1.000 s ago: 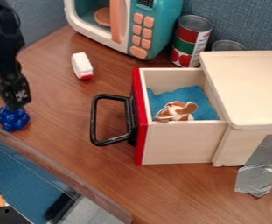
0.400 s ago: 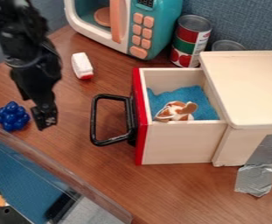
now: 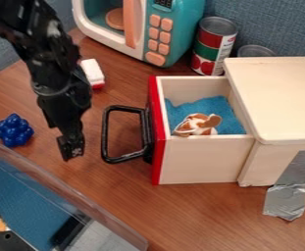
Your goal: Close the drawer
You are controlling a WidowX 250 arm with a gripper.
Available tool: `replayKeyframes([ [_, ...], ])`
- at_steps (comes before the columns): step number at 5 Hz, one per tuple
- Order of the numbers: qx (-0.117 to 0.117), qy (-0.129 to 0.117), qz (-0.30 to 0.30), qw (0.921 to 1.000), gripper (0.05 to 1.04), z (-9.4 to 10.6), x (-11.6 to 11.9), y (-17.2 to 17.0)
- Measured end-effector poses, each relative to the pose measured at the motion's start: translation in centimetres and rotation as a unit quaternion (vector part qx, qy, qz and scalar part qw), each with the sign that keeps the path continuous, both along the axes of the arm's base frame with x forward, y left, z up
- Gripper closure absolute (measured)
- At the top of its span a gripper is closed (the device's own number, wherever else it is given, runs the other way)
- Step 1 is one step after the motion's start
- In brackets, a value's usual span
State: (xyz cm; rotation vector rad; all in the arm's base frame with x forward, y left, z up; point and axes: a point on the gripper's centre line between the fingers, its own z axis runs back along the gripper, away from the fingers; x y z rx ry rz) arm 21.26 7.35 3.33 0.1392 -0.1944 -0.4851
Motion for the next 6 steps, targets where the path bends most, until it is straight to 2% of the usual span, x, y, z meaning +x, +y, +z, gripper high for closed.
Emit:
replayKeyframes([
  [1,-0.014,-0.004,-0.001,0.9999,0.084,-0.6,0.5,-0.3],
  [2,-0.028,-0.02,-0.005,0.9994,0.084,-0.3,1.6,-1.0],
  [3,-0.035,-0.024,-0.014,0.999,0.084,0.0,2.3,-2.0],
  [4,-0.041,-0.032,-0.019,0.9985,0.084,0.4,3.4,-3.2],
  [6,-0.036,-0.026,-0.023,0.9988,0.084,-0.9,4.9,-4.7],
])
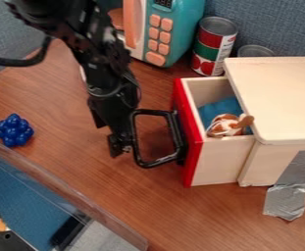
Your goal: Close the drawer
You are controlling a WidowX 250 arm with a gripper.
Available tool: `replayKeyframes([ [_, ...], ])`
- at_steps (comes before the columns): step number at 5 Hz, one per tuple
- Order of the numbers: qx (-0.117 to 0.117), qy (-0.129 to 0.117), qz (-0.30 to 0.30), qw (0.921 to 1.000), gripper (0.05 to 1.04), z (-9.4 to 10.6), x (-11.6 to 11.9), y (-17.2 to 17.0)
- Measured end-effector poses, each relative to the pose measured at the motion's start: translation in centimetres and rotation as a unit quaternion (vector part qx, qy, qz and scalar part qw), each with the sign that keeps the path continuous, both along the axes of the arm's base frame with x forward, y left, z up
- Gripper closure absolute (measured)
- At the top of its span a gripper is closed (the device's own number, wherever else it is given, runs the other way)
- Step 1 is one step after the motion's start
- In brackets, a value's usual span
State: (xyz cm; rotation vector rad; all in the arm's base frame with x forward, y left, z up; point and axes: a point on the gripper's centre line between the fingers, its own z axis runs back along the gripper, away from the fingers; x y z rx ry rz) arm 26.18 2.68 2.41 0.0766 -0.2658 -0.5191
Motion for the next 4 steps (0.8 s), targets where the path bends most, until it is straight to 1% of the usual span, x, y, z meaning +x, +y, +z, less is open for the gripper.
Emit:
replayKeyframes([
  [1,0.002,-0.001,0.0,1.0,0.084,-0.9,1.0,-0.8],
  [2,-0.005,-0.016,-0.005,0.9999,0.084,-0.3,2.3,-1.9],
  [3,-0.02,-0.021,-0.001,0.9996,0.084,0.4,3.0,-2.6],
  [4,-0.028,-0.029,-0.005,0.9992,0.084,1.1,3.9,-3.4],
])
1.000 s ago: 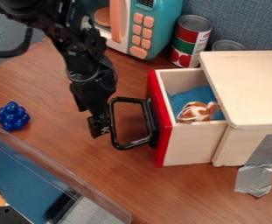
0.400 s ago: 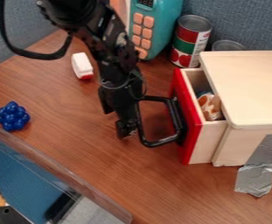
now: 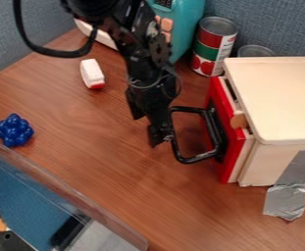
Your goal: Close the drawer
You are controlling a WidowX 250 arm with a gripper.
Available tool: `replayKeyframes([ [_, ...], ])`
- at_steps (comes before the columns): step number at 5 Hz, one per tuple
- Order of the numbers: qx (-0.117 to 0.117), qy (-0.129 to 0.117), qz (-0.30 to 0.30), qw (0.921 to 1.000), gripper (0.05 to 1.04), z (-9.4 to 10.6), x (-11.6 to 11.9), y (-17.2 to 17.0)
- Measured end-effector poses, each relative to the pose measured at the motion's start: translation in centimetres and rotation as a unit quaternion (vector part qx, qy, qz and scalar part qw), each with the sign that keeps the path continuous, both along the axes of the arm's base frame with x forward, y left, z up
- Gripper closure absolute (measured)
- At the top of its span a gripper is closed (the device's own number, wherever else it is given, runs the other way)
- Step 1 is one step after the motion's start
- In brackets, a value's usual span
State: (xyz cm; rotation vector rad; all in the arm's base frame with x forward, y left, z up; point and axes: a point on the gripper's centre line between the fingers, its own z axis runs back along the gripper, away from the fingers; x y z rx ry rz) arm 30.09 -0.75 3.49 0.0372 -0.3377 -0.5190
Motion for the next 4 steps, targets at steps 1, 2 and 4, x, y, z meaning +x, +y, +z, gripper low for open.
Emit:
replayKeyframes([
  [1,-0.005,0.004,0.004,1.0,0.084,-0.1,0.8,-0.2],
  [2,-0.009,0.013,0.004,0.9999,0.084,-1.1,1.8,-0.6],
  [4,-0.019,0.026,0.01,0.9994,0.087,-2.4,3.3,-0.9],
])
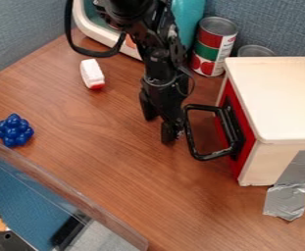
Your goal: Close the drawer
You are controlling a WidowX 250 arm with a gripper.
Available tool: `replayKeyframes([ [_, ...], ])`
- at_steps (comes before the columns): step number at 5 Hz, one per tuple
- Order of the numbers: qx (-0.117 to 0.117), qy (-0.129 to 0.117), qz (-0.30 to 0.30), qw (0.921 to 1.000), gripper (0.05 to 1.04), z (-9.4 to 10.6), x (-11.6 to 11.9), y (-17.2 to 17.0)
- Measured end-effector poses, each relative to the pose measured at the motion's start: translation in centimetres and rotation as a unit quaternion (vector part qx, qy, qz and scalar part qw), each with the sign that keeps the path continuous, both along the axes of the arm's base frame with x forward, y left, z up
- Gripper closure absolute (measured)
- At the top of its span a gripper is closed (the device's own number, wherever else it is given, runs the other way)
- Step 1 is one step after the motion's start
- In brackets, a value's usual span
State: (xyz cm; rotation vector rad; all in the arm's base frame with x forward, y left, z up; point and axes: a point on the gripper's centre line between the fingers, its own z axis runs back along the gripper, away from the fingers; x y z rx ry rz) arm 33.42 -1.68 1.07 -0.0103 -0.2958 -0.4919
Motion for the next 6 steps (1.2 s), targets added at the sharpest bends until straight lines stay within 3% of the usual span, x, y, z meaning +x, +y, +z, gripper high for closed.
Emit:
replayKeyframes([
  [2,0.004,-0.008,0.021,0.9997,0.084,1.3,-0.7,0.8],
  [3,0.033,-0.004,0.078,0.9964,0.084,4.1,-3.8,4.5],
  [5,0.071,0.044,0.171,0.9817,0.084,8.9,-11.5,10.9],
  [6,0.042,0.058,0.179,0.9812,0.084,9.9,-13.9,12.3],
])
